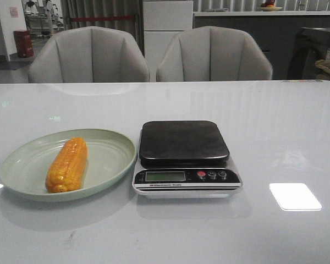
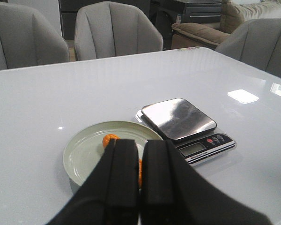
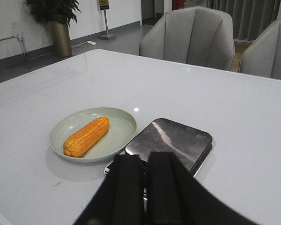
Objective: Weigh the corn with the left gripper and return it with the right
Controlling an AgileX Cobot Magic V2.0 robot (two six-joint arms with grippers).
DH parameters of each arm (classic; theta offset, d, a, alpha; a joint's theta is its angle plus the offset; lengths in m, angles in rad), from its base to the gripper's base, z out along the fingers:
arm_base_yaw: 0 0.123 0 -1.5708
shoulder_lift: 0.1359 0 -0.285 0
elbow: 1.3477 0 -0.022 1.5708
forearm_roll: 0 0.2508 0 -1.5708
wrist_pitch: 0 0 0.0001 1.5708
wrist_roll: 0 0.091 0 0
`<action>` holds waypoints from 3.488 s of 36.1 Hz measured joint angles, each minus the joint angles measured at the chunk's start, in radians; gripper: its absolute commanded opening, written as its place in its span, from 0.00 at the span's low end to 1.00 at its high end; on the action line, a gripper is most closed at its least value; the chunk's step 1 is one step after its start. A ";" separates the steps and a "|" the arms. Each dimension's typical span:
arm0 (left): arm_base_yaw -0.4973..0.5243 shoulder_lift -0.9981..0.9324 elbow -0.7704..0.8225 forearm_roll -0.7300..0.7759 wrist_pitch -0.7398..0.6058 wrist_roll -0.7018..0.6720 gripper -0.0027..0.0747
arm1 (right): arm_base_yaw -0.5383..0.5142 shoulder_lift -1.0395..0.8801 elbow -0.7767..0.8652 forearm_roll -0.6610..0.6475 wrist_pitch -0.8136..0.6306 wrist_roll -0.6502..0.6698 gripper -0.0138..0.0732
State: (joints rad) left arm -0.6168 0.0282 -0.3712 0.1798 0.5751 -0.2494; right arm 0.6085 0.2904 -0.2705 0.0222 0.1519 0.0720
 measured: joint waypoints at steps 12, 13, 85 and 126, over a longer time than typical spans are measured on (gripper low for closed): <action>0.002 0.000 0.003 0.000 -0.002 0.000 0.18 | 0.000 0.000 0.000 -0.002 0.000 -0.002 0.37; 0.009 0.000 0.005 0.005 -0.002 0.000 0.18 | 0.000 0.000 0.000 -0.002 0.000 -0.002 0.37; 0.591 -0.034 0.378 -0.028 -0.459 0.002 0.18 | -0.022 0.000 0.015 -0.002 -0.011 -0.002 0.37; 0.591 -0.034 0.378 -0.028 -0.461 0.002 0.18 | -0.543 -0.299 0.296 -0.002 -0.122 -0.002 0.37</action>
State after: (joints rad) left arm -0.0254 -0.0062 0.0068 0.1514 0.1143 -0.2476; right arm 0.0651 -0.0086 0.0260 0.0206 0.0301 0.0704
